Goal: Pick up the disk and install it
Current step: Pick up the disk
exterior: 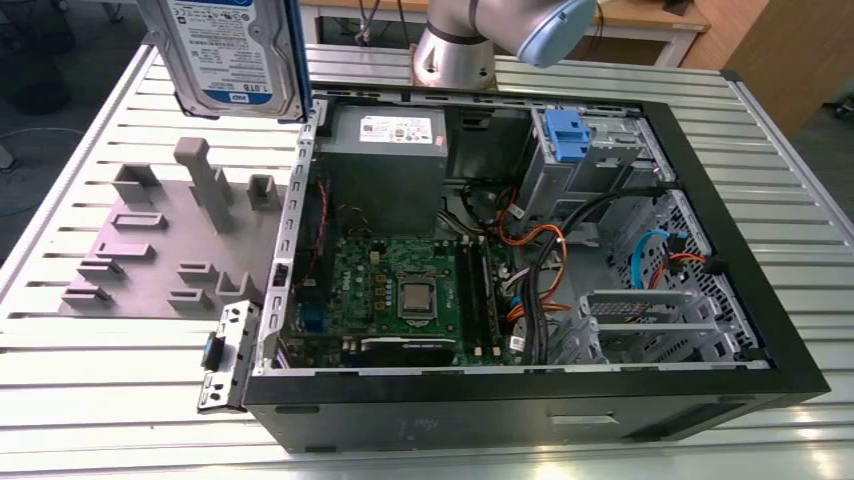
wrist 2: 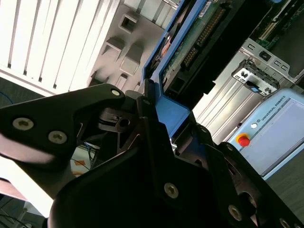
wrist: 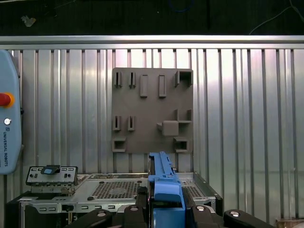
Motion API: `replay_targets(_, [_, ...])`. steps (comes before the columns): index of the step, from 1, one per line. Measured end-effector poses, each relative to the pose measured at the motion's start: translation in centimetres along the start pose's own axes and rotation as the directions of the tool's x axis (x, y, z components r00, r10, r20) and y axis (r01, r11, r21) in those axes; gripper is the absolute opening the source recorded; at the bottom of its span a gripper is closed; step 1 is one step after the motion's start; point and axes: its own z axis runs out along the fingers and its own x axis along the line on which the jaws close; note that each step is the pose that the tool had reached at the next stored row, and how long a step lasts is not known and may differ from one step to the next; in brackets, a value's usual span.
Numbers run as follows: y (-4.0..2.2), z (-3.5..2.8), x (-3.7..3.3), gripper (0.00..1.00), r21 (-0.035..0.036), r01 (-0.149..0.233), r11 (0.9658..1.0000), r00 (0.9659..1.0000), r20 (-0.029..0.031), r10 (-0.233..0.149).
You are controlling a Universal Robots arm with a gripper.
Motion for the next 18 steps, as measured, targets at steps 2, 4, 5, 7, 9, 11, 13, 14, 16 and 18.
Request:
replay_targets(2, [0.00, -0.01, 0.00, 0.36, -0.0001, 0.000, 1.0000, 1.0000, -0.0001, 0.000])
replay_targets(4, [-0.01, 0.00, 0.00, 0.36, 0.0000, 0.000, 1.0000, 1.0000, -0.0001, 0.000])
replay_targets(5, [-0.01, 0.00, 0.01, 0.36, 0.0000, 0.000, 1.0000, 1.0000, 0.0000, 0.000])
replay_targets(7, [-0.01, 0.00, 0.01, 0.36, -0.0001, 0.000, 1.0000, 1.0000, -0.0001, 0.000])
replay_targets(9, [-0.13, 0.00, 0.00, 0.36, -0.0001, 0.000, 1.0000, 1.0000, 0.0000, 0.000])
replay_targets(11, [-0.35, -0.01, -0.01, 0.36, 0.0000, 0.000, 1.0000, 1.0000, 0.0000, 0.000])
replay_targets(13, [-0.61, -0.01, -0.01, 0.36, 0.0000, 0.000, 1.0000, 1.0000, -0.0001, 0.000])
replay_targets(14, [-0.75, -0.01, -0.02, 0.36, -0.0001, 0.000, 1.0000, 1.0000, -0.0001, 0.000])
replay_targets(16, [-1.03, -0.02, -0.03, 0.36, -0.0001, 0.000, 1.0000, 1.0000, -0.0001, 0.000])
replay_targets(18, [-1.24, -0.02, -0.03, 0.36, 0.0000, 0.000, 1.0000, 1.0000, -0.0001, 0.000])
